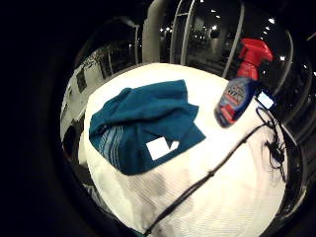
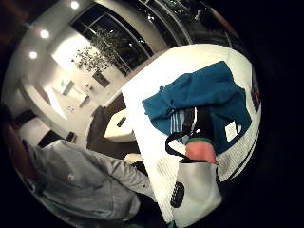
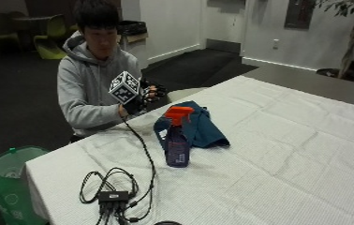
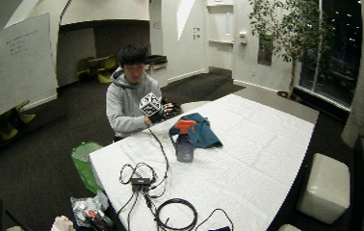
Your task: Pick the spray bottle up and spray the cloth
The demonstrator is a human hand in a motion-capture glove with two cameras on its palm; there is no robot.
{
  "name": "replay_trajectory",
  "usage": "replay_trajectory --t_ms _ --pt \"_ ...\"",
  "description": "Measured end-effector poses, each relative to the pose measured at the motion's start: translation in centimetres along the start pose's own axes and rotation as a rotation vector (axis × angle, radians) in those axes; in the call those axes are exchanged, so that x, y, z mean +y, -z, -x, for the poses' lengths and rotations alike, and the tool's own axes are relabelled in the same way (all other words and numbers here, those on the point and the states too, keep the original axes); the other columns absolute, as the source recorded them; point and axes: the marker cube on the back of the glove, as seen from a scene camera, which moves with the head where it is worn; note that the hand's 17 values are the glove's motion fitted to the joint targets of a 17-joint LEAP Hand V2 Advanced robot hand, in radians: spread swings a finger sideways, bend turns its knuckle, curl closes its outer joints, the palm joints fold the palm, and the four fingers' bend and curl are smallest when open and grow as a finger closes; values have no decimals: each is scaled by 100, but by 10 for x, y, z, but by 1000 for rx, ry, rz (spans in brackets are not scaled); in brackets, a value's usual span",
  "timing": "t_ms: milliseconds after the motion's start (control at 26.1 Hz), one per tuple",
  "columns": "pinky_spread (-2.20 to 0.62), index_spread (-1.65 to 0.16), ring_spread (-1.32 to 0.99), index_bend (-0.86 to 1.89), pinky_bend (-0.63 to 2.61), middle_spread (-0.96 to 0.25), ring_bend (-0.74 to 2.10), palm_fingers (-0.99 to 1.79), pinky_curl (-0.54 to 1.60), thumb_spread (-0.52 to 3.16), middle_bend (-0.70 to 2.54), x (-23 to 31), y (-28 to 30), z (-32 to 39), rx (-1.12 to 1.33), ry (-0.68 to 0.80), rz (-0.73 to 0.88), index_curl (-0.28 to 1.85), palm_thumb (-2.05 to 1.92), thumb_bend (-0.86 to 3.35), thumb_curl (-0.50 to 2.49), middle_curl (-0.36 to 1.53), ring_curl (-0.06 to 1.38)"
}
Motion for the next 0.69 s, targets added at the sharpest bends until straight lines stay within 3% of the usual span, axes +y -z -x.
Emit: replay_trajectory --t_ms 345,691 --pt "22 -33 -5 3 30 -11 29 38 29 87 19 21 32 -37 57 -84 -140 24 79 19 40 28 25" --pt "22 -32 -4 3 45 -8 37 23 34 93 21 17 50 -100 16 -264 -232 16 70 4 38 31 29"
